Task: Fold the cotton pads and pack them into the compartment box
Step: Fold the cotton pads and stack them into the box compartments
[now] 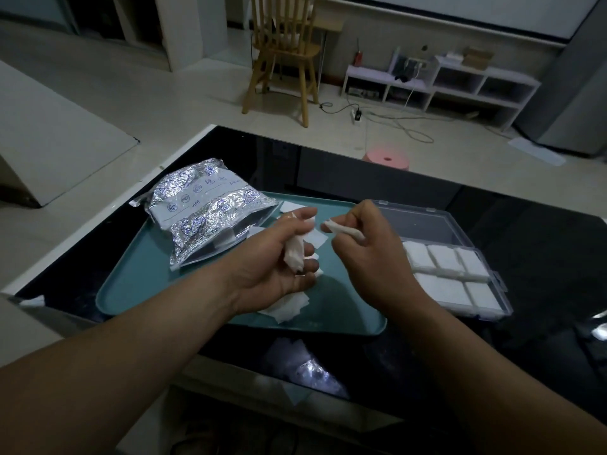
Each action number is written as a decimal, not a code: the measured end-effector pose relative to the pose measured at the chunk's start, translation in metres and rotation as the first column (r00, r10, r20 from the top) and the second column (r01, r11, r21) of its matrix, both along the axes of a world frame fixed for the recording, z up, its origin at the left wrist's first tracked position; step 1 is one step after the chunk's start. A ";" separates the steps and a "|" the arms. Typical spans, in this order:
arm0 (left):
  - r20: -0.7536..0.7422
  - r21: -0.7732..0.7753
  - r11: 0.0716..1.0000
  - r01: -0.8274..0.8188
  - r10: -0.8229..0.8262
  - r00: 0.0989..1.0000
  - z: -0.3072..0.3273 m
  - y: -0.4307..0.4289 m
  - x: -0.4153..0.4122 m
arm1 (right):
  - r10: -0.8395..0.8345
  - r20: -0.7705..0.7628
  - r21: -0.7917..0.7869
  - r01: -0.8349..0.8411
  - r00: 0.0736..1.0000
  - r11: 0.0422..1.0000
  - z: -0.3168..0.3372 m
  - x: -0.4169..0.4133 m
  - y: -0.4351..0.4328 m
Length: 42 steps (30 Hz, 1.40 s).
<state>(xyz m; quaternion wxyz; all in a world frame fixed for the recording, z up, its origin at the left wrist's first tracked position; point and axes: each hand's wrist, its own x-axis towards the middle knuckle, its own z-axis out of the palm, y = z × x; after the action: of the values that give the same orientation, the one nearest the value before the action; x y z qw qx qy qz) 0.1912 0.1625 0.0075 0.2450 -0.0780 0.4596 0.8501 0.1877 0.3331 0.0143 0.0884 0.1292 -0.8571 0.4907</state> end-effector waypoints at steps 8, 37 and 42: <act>0.027 -0.056 0.995 -0.084 0.086 0.996 -0.001 -0.003 0.000 | -0.026 0.021 -0.028 0.026 0.999 0.999 -0.001 0.002 -0.005; 0.050 0.096 0.986 0.139 -0.144 0.988 -0.010 0.018 0.003 | 0.262 0.015 0.163 -0.261 0.965 0.952 -0.011 0.010 0.004; 0.081 0.122 0.987 0.100 -0.110 0.991 -0.005 0.033 0.007 | 0.232 0.013 0.200 -0.230 0.973 0.952 -0.001 0.016 0.018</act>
<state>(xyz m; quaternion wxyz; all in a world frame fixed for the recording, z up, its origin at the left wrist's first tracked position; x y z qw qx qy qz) 0.1982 0.1955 0.0021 0.3136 -0.0761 0.4009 0.8574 0.2035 0.3515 0.0133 0.0214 0.2394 -0.8806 0.4085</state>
